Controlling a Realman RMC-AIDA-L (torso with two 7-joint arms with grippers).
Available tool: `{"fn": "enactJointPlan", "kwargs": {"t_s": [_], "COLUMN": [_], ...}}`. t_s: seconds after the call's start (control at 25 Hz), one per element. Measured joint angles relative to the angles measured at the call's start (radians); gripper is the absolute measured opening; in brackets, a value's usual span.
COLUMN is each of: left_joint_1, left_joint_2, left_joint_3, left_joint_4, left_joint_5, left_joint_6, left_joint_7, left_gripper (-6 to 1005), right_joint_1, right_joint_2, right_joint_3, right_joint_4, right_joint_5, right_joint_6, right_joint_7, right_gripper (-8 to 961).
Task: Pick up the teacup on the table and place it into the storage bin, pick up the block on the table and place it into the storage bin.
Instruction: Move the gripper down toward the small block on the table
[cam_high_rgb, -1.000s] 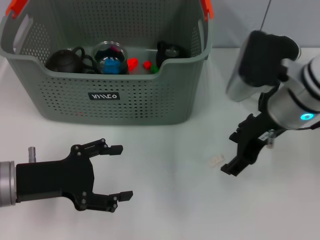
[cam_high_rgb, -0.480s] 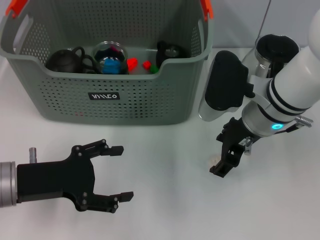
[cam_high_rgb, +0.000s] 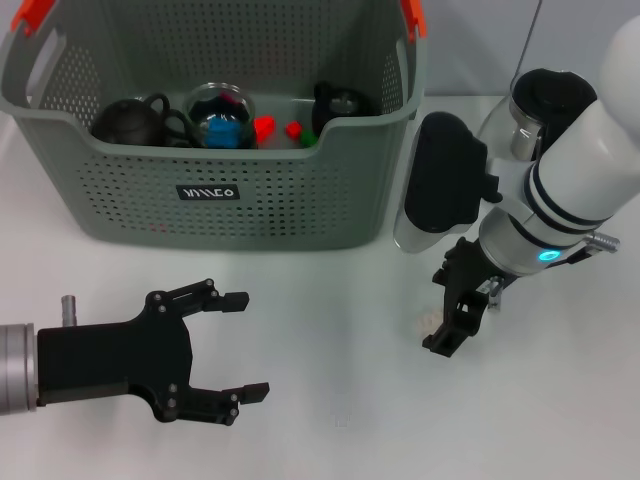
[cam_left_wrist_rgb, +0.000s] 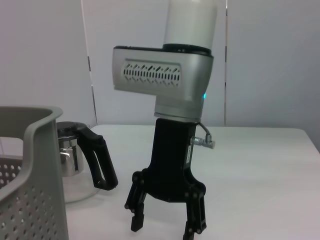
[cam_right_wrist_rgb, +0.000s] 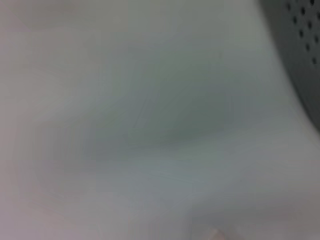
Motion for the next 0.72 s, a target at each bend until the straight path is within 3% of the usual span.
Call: {"fn": "enactJointPlan", "kwargs": {"t_s": [0.44, 0.72], "left_joint_1": [-0.001, -0.001], "left_joint_2": [0.002, 0.002], "left_joint_3": [-0.002, -0.002], "left_joint_4": [-0.001, -0.006], "left_joint_5": [0.001, 0.001], "left_joint_6": [-0.001, -0.002], "left_joint_7": [0.000, 0.001], "left_gripper": [949, 950], "right_joint_1": [0.028, 0.029], "right_joint_2": [0.002, 0.003], "right_joint_3": [-0.002, -0.014], "right_joint_4": [0.066, 0.072], "right_joint_5": [0.015, 0.020], "right_joint_6": [0.028, 0.030], "right_joint_7": [0.000, 0.000], "right_gripper": [924, 712]}}
